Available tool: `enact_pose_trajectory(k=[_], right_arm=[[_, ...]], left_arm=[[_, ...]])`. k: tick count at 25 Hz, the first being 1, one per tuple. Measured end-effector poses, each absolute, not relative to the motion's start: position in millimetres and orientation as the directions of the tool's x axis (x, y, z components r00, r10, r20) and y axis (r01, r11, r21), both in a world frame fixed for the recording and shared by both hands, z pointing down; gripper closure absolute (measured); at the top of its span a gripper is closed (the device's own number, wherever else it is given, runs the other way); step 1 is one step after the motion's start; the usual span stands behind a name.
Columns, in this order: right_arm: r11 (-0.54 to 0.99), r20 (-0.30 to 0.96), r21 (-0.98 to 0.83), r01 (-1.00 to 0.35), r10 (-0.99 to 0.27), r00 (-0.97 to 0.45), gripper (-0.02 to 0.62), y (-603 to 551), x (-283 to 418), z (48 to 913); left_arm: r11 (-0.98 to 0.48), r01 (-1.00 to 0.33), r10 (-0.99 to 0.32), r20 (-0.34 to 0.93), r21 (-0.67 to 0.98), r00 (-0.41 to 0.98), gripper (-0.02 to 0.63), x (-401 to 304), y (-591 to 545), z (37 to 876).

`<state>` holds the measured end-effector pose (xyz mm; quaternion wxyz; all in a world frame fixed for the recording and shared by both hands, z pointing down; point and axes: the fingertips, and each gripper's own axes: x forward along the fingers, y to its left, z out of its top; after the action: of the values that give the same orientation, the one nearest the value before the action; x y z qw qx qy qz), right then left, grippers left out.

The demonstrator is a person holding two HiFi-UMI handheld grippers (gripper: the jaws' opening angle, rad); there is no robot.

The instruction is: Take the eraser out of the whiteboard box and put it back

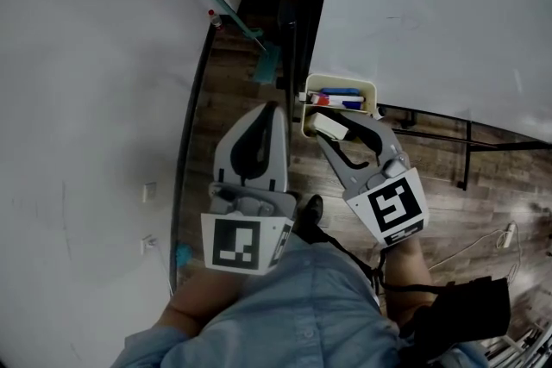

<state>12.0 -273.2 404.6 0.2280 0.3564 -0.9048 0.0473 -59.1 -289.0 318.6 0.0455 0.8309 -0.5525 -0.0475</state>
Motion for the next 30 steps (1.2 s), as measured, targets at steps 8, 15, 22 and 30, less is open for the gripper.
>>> enact_pose_trajectory(k=[8, 15, 22, 30], right_arm=[[0.747, 0.482, 0.072, -0.661, -0.607, -0.633, 0.442, -275, 8, 416], [0.752, 0.457, 0.076, -0.655, -0.61, -0.647, 0.417, -269, 6, 408], [0.734, 0.352, 0.053, -0.677, -0.648, -0.675, 0.42, -251, 19, 372], [0.648, 0.145, 0.005, -0.762, -0.754, -0.64, 0.557, -230, 51, 319]], left_arm=[[-0.369, -0.92, -0.929, -0.018, 0.135, 0.37, 0.601, -64, -294, 324], [-0.344, -0.931, -0.939, -0.038, 0.124, 0.342, 0.601, -69, -286, 317], [-0.354, -0.929, -0.935, -0.068, 0.107, 0.348, 0.601, -59, -260, 303], [-0.363, -0.93, -0.926, -0.132, 0.06, 0.353, 0.601, -36, -226, 275]])
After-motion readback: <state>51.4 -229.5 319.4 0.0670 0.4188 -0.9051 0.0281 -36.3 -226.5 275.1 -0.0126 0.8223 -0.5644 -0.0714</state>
